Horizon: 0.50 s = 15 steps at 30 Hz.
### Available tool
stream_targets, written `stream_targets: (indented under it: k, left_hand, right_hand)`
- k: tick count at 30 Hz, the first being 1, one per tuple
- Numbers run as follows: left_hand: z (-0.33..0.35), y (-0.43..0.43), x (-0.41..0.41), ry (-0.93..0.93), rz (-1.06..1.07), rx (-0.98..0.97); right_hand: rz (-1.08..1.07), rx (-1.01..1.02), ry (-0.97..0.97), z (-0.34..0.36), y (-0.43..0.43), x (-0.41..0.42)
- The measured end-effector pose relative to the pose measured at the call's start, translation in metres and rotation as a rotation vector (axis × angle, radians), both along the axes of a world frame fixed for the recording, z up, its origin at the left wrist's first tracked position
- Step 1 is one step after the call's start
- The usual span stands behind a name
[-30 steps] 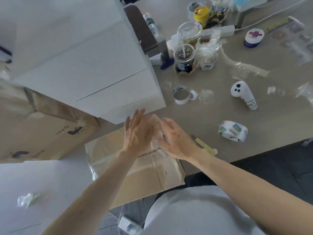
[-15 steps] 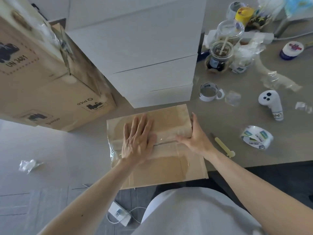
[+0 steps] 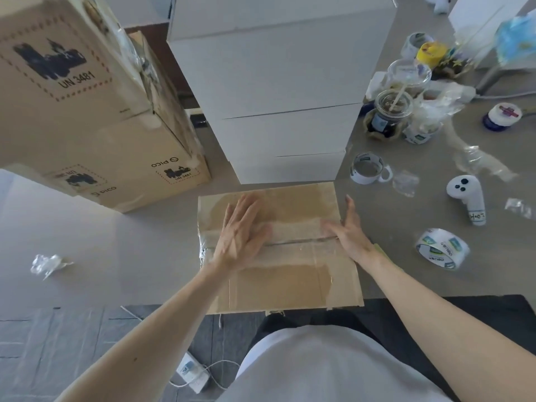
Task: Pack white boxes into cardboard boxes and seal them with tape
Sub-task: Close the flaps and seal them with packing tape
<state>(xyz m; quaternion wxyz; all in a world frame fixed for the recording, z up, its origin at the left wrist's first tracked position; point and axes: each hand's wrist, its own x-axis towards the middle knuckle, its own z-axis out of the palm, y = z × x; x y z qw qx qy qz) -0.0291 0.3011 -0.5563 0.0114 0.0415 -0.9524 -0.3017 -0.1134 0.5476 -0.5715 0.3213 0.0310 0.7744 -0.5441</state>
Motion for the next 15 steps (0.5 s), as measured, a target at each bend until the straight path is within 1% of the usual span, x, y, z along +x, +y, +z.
stream_targets:
  k: [2, 3, 4, 6, 8, 10, 12, 15]
  left_hand:
    - [0.003, -0.015, 0.009, 0.067, 0.126, -0.074]
    - [0.002, -0.024, 0.014, 0.048, 0.193, -0.110]
    - [0.001, -0.032, 0.020, -0.002, 0.251, -0.121]
    - [-0.004, -0.042, 0.033, -0.128, 0.305, -0.051]
    - [-0.009, -0.046, 0.043, -0.163, 0.264, 0.033]
    - [-0.013, -0.046, 0.050, -0.147, 0.201, 0.031]
    - [-0.014, -0.048, 0.050, -0.160, 0.190, 0.041]
    - [-0.012, -0.051, 0.053, -0.184, 0.159, 0.033]
  right_hand:
    - [0.001, 0.115, 0.113, 0.008, 0.007, 0.004]
    - [0.015, 0.149, 0.181, 0.011, 0.010, 0.008]
    - [0.049, 0.176, 0.250, 0.015, 0.011, 0.012]
    - [0.161, 0.230, 0.352, 0.020, 0.009, 0.023]
    - [0.279, 0.291, 0.426, 0.019, 0.000, 0.035]
    - [0.341, 0.363, 0.525, 0.017, -0.006, 0.042]
    - [0.376, 0.412, 0.596, 0.013, -0.007, 0.044]
    - [0.422, 0.483, 0.636, 0.007, -0.004, 0.044]
